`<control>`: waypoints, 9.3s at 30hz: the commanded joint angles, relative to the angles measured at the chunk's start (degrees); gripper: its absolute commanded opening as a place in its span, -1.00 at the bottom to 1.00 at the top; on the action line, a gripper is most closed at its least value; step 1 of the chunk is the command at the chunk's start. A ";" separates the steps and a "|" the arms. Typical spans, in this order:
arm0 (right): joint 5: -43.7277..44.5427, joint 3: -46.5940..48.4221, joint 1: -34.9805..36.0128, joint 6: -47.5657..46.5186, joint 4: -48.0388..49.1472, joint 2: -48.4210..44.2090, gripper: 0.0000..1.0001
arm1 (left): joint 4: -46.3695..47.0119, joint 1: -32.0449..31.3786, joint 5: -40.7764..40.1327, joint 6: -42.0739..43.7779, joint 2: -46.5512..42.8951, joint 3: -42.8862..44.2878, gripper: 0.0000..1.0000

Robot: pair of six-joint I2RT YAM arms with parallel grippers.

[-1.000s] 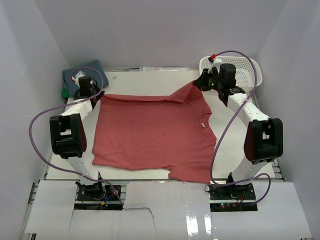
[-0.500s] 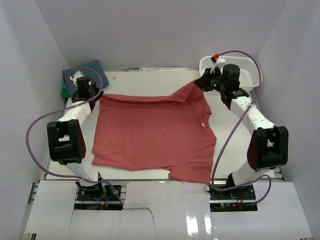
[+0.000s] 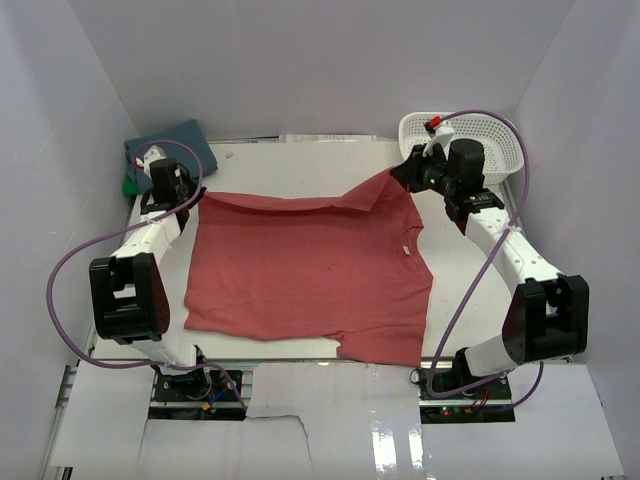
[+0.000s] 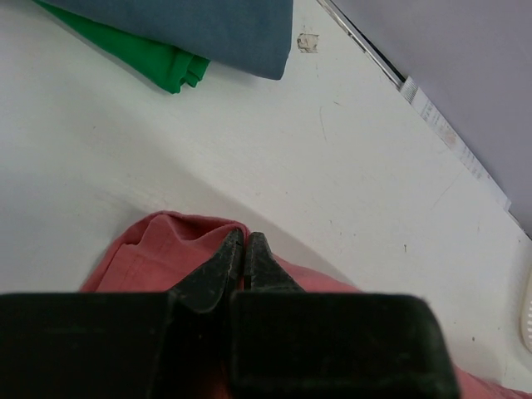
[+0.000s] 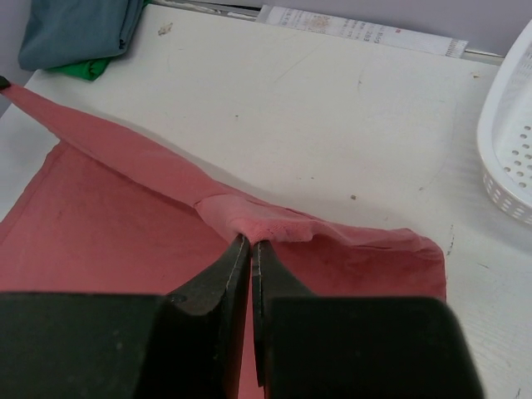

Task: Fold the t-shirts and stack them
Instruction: Fold the flattened tshirt in 1/3 of the way

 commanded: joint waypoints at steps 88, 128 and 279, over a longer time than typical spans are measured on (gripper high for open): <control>26.97 -7.28 6.78 10.06 -35.34 -7.62 0.58 | -28.11 0.48 -12.85 -3.86 -6.97 -1.78 0.46; 18.18 10.14 -1.57 9.36 -22.68 26.49 -0.84 | -17.30 0.48 -6.09 2.04 11.48 10.00 0.14; 17.56 -25.11 11.78 34.23 7.19 5.13 0.39 | -10.45 -28.88 41.63 -5.70 43.13 43.67 0.19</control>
